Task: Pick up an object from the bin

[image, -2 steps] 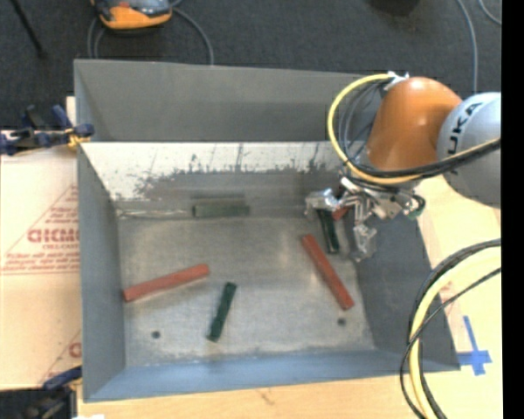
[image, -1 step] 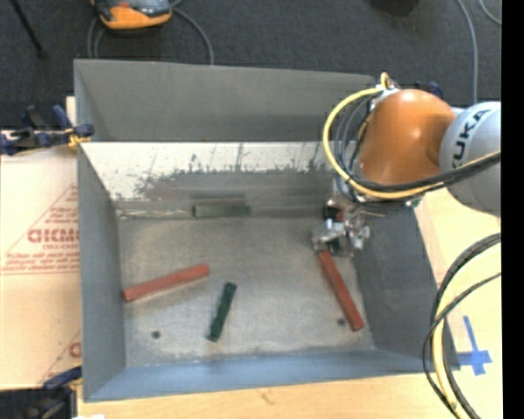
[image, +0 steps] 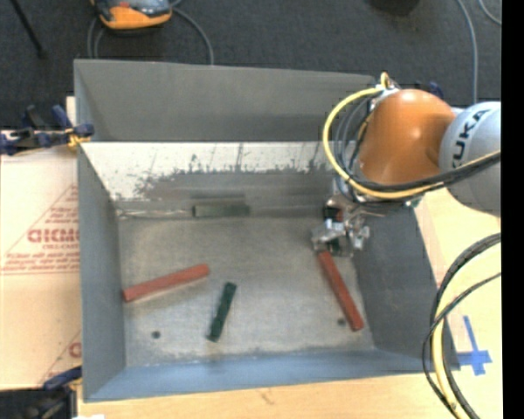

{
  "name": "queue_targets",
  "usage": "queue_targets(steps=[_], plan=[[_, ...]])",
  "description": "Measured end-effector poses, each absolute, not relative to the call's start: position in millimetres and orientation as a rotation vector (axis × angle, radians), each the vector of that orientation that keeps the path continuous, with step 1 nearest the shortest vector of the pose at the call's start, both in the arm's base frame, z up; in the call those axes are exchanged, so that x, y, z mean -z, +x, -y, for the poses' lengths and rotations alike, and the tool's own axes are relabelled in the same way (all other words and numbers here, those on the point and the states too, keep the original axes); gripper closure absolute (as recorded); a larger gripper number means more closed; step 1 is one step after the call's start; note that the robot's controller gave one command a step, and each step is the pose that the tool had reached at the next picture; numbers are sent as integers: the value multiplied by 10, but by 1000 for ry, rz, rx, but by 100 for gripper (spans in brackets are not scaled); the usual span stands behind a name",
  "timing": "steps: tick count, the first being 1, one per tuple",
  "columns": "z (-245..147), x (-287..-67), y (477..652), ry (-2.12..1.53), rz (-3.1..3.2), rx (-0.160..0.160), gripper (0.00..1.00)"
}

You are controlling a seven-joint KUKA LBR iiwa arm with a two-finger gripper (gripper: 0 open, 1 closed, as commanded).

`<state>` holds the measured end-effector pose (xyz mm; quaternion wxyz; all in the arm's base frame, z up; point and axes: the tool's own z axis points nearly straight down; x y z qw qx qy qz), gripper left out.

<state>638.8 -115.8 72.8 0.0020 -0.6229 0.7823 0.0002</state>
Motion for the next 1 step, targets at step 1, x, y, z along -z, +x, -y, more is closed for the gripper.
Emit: queue_targets(steps=[1], plan=[[1167,-2197,6413,-2022,-2397,2,100]])
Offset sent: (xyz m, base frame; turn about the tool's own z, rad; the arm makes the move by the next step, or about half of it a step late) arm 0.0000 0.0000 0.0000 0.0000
